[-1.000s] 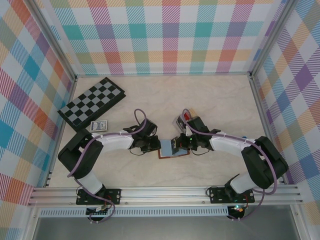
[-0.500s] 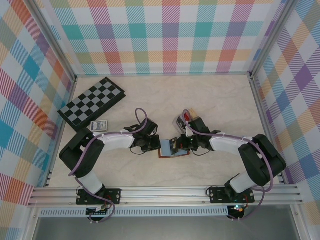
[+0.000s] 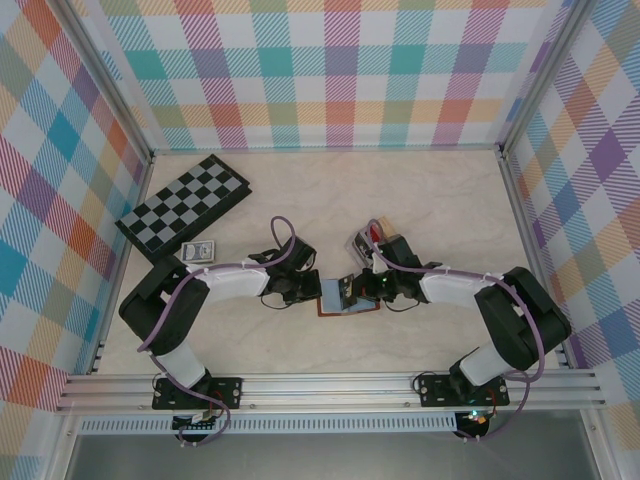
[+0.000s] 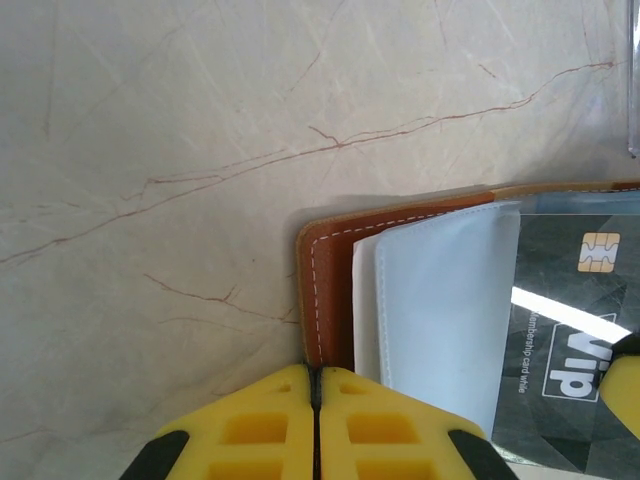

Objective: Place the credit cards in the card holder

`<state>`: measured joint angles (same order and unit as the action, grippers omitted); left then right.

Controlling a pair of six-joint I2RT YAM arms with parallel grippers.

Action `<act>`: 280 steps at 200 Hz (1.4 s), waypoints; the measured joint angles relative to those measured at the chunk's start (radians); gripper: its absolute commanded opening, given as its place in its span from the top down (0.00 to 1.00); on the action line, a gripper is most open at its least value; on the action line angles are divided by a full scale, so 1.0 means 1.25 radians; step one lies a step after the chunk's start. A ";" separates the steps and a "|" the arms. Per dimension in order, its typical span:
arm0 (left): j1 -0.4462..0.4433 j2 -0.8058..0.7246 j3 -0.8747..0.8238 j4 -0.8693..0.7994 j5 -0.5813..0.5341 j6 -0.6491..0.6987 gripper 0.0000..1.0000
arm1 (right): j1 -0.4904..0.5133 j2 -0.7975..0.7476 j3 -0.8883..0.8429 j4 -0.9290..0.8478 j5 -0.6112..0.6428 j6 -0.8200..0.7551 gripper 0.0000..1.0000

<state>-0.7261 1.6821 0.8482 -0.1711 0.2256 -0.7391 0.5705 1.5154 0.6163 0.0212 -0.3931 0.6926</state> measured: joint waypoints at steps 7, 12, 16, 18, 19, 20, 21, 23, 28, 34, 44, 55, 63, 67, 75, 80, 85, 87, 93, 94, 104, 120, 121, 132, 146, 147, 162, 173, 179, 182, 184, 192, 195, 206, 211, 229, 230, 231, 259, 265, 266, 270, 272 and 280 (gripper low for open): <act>0.000 0.000 0.000 0.000 0.000 0.000 0.94 | -0.001 -0.002 0.000 -0.005 0.002 0.000 0.94; 0.000 0.000 0.000 0.000 0.000 0.000 0.94 | -0.001 -0.004 0.000 -0.008 0.005 0.000 0.94; 0.000 0.000 0.000 0.000 0.000 0.000 0.94 | -0.001 -0.006 0.000 -0.011 0.006 0.000 0.94; 0.000 0.000 0.000 0.000 0.000 0.000 0.94 | -0.001 -0.007 0.000 -0.012 0.006 0.000 0.95; 0.000 0.000 0.000 0.000 0.000 0.000 0.94 | -0.001 -0.007 0.000 -0.012 0.006 0.000 0.95; 0.000 0.000 0.000 0.000 0.000 0.000 0.94 | -0.001 -0.008 0.000 -0.013 0.006 0.000 0.95; 0.000 0.000 0.000 0.000 0.000 0.000 0.94 | -0.001 -0.009 0.000 -0.014 0.007 0.000 0.95; 0.000 0.000 0.000 0.000 0.000 0.000 0.94 | -0.001 -0.009 0.000 -0.015 0.008 0.000 0.95; 0.000 0.000 0.000 0.000 0.000 0.000 0.94 | -0.001 -0.012 0.000 -0.019 0.012 0.000 0.94; 0.000 0.000 0.000 0.000 0.000 0.000 0.94 | -0.001 -0.015 0.000 -0.024 0.015 0.000 0.94; 0.000 0.000 0.000 0.000 0.000 0.000 0.94 | -0.001 -0.023 -0.002 -0.031 0.024 0.000 0.94; 0.000 0.000 0.000 0.001 0.000 0.000 0.94 | -0.002 -0.032 -0.010 -0.032 0.027 0.000 0.93; 0.000 0.000 0.000 0.002 0.000 0.000 0.94 | -0.002 -0.034 -0.014 -0.033 0.029 0.000 0.94; 0.000 0.000 0.000 0.002 0.000 0.000 0.94 | -0.003 -0.033 -0.014 -0.032 0.029 0.001 0.94; 0.000 0.000 0.000 0.002 0.000 0.000 0.94 | -0.004 -0.030 -0.015 -0.030 0.026 0.003 0.94; 0.000 0.000 0.000 0.002 0.000 0.000 0.94 | -0.005 -0.028 -0.015 -0.025 0.024 0.005 0.94; 0.000 0.000 0.000 0.002 0.000 0.000 0.94 | -0.006 -0.024 -0.016 -0.018 0.018 0.006 0.94; 0.000 0.000 0.000 0.002 0.000 0.000 0.94 | -0.006 -0.023 -0.016 -0.015 0.016 0.007 0.94; 0.000 0.000 0.000 0.002 0.000 0.000 0.94 | -0.006 -0.016 -0.016 -0.005 0.009 0.010 0.94; 0.000 0.000 0.000 0.002 0.001 0.000 0.94 | -0.006 -0.015 -0.016 -0.004 0.009 0.010 0.94; 0.000 0.000 0.000 0.002 0.000 0.000 0.94 | -0.007 -0.005 -0.016 0.009 -0.002 0.018 0.94; 0.000 0.000 0.000 0.002 0.000 0.000 0.94 | -0.011 0.003 -0.017 0.024 -0.016 0.026 0.94; 0.000 0.000 0.000 0.002 0.000 0.000 0.94 | -0.011 0.004 -0.017 0.025 -0.016 0.026 0.94; 0.000 0.000 0.000 0.001 0.000 0.000 0.94 | -0.012 0.007 -0.017 0.031 -0.022 0.027 0.94; 0.000 0.000 0.000 0.001 0.000 0.000 0.94 | -0.012 0.007 -0.017 0.035 -0.026 0.027 0.94; 0.000 0.000 0.000 0.001 0.000 0.000 0.94 | -0.012 0.007 -0.017 0.036 -0.026 0.027 0.94; 0.000 0.000 0.000 0.001 0.000 0.000 0.94 | -0.012 0.007 -0.018 0.038 -0.031 0.028 0.94; 0.000 0.000 0.000 0.001 -0.001 0.000 0.94 | -0.012 0.007 -0.020 0.042 -0.033 0.031 0.94; 0.000 0.000 0.000 0.001 -0.001 0.000 0.95 | -0.012 0.006 -0.023 0.045 -0.034 0.033 0.93; 0.000 0.000 0.000 0.001 -0.001 0.000 0.95 | -0.012 0.005 -0.024 0.046 -0.034 0.033 0.93; 0.000 0.000 0.000 0.001 -0.001 0.000 0.95 | -0.012 0.005 -0.025 0.047 -0.034 0.033 0.93; 0.000 0.000 0.000 0.001 -0.001 0.000 0.95 | -0.012 0.003 -0.028 0.049 -0.034 0.036 0.94; 0.000 0.000 0.000 0.001 -0.001 0.000 0.95 | -0.012 0.002 -0.029 0.049 -0.035 0.036 0.94; 0.000 0.000 0.000 0.001 -0.002 0.000 0.95 | -0.012 -0.004 -0.033 0.052 -0.040 0.040 0.94; 0.000 0.000 0.000 0.000 -0.002 0.000 0.95 | -0.012 -0.007 -0.036 0.052 -0.042 0.042 0.93; 0.000 0.000 0.000 0.000 -0.002 0.000 0.95 | -0.012 -0.021 -0.049 0.052 -0.045 0.046 0.92; 0.000 0.000 0.000 0.000 -0.002 0.000 0.95 | -0.012 -0.021 -0.049 0.052 -0.046 0.046 0.92; 0.000 0.000 0.000 0.000 -0.002 0.000 0.95 | -0.012 -0.022 -0.049 0.052 -0.046 0.046 0.92; 0.000 0.000 0.000 0.001 -0.002 0.000 0.95 | -0.012 -0.018 -0.055 0.062 -0.052 0.057 0.92; 0.000 0.000 0.000 0.001 -0.002 0.000 0.95 | -0.012 -0.013 -0.055 0.070 -0.052 0.063 0.92; 0.000 0.000 0.000 0.001 -0.002 0.000 0.95 | -0.012 -0.012 -0.055 0.071 -0.052 0.063 0.92; 0.000 0.000 0.000 0.001 -0.002 0.000 0.95 | -0.012 -0.008 -0.055 0.076 -0.054 0.064 0.93; 0.000 0.000 0.000 0.001 -0.002 0.001 0.95 | -0.012 -0.006 -0.055 0.079 -0.054 0.066 0.93; 0.000 0.000 0.000 0.001 -0.002 0.001 0.95 | -0.012 0.003 -0.055 0.091 -0.055 0.069 0.92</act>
<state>-0.7261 1.6825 0.8482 -0.1703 0.2230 -0.7380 0.5560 1.5188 0.5476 0.1349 -0.4618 0.7788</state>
